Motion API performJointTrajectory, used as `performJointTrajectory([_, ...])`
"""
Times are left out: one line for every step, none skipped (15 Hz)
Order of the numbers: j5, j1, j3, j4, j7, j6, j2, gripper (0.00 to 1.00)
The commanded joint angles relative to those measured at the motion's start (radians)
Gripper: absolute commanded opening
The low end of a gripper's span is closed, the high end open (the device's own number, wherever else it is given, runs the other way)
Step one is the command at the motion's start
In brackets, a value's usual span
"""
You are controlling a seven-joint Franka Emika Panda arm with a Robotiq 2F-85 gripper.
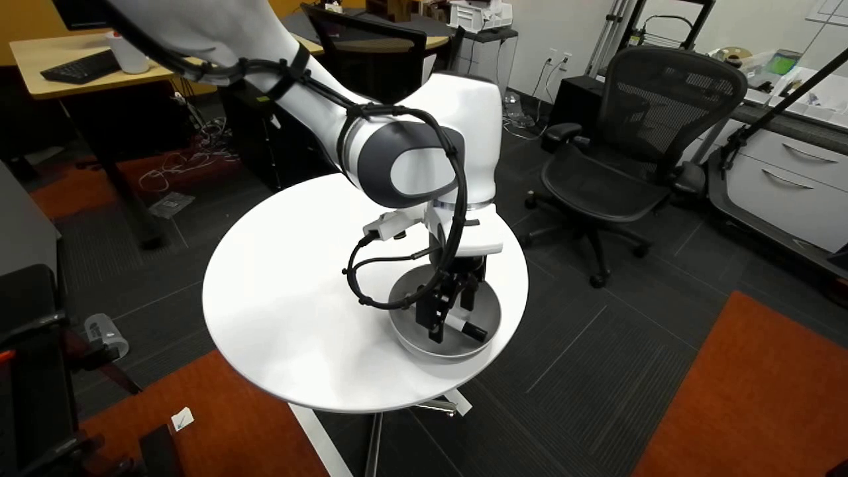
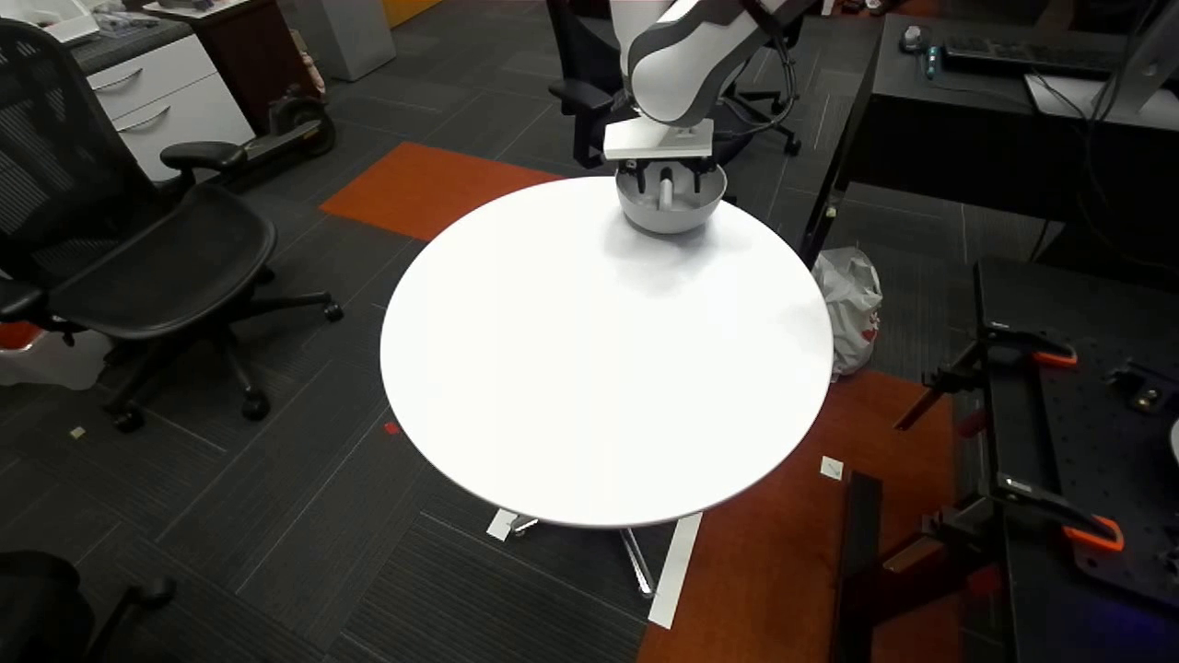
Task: Put the marker inside the white bowl then remove it and put it on the table
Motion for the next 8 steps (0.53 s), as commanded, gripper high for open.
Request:
performJointTrajectory([0.003, -0.001, -0.008, 0.05, 0.04, -0.026, 0.035, 0.62])
performJointTrajectory([0.004, -0.003, -0.006, 0.051, 0.039, -0.024, 0.039, 0.53])
performJointTrajectory([0.003, -0.002, -0.008, 0.049, 0.041, -0.022, 0.04, 0.46])
performJointTrajectory([0.003, -0.002, -0.009, 0.046, 0.043, -0.02, 0.04, 0.37])
performJointTrajectory([0.003, -0.001, -0.012, 0.04, 0.046, -0.018, 0.037, 0.3])
performJointTrajectory([0.001, 0.001, -0.016, 0.035, 0.05, -0.016, 0.034, 0.22])
performJointTrajectory([-0.003, 0.006, -0.023, 0.022, 0.061, -0.012, 0.025, 0.15])
performJointTrajectory([-0.007, 0.011, -0.031, 0.007, 0.07, -0.007, 0.013, 0.08])
